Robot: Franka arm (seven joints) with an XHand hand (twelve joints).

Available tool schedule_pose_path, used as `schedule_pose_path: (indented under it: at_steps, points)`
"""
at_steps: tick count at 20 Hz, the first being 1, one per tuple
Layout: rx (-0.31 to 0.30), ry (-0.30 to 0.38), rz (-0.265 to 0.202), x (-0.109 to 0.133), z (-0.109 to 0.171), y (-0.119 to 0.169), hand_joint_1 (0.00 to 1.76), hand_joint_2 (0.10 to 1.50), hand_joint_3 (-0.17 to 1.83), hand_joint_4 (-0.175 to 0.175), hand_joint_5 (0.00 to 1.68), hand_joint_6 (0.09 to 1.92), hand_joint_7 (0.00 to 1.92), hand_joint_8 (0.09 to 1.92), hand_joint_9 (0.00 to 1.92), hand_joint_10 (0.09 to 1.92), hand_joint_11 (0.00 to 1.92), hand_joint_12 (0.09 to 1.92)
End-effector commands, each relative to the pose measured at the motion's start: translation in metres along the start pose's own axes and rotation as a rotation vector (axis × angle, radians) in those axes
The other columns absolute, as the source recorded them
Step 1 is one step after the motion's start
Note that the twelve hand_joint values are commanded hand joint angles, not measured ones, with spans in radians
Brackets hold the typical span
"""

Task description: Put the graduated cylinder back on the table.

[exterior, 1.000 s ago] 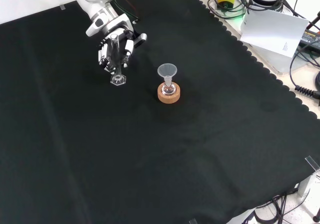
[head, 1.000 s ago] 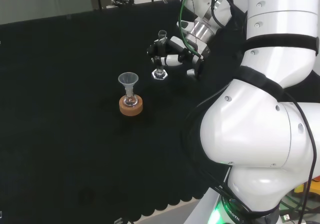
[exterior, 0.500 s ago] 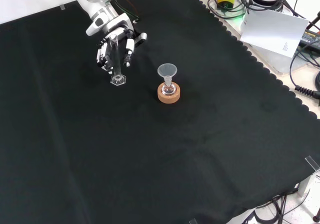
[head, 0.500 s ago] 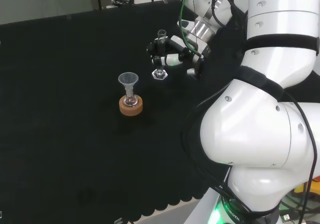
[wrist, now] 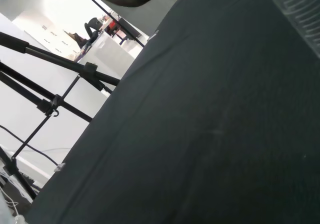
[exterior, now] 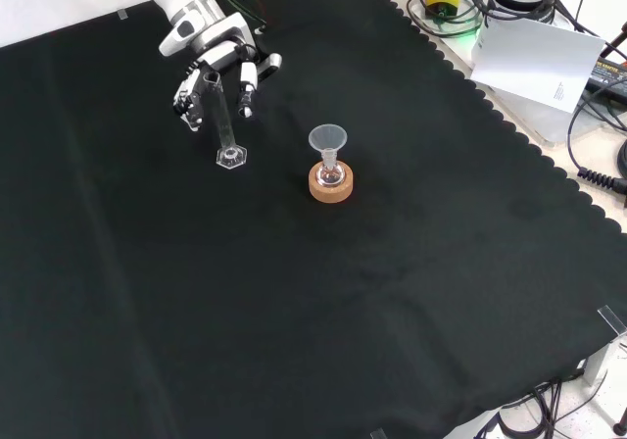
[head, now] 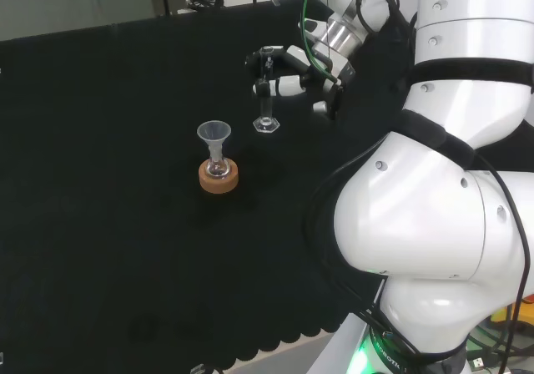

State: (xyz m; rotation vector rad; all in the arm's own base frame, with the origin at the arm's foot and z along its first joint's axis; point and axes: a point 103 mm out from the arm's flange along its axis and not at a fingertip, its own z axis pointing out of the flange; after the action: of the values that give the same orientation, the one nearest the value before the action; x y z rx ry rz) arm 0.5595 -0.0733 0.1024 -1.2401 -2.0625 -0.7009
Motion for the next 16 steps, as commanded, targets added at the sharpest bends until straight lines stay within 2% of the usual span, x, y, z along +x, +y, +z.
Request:
schedule_pose_path:
  at_steps: [1, 4, 7, 9, 12, 16]
  points:
    - [-0.012, -0.014, 0.034, -0.002, -0.011, -0.002, 0.84, 0.89, -0.17, -0.107, 0.29, 0.3, 0.13, 0.75, 0.36, 0.74, 0.28, 1.38]
    - [-0.018, -0.036, 0.06, -0.002, -0.018, -0.005, 0.82, 0.88, -0.17, -0.109, 0.25, 0.18, 0.02, 0.71, 0.23, 0.81, 0.19, 1.41]
    - [-0.036, -0.05, 0.09, 0.0, -0.032, -0.013, 0.8, 0.86, -0.17, -0.109, 0.17, 0.09, 0.0, 0.48, 0.08, 0.84, 0.08, 1.45]
    - [-0.051, -0.085, 0.101, 0.004, -0.045, -0.021, 0.79, 0.86, -0.17, -0.109, 0.15, 0.09, 0.0, 0.42, 0.05, 0.86, 0.05, 1.45]
    - [-0.063, -0.131, 0.101, 0.019, -0.065, -0.034, 0.78, 0.85, -0.17, -0.109, 0.14, 0.09, 0.0, 0.4, 0.03, 0.87, 0.02, 1.46]
    - [-0.066, -0.2, 0.101, 0.051, -0.086, -0.054, 0.76, 0.85, -0.17, -0.108, 0.13, 0.09, 0.0, 0.42, 0.03, 0.88, 0.02, 1.47]
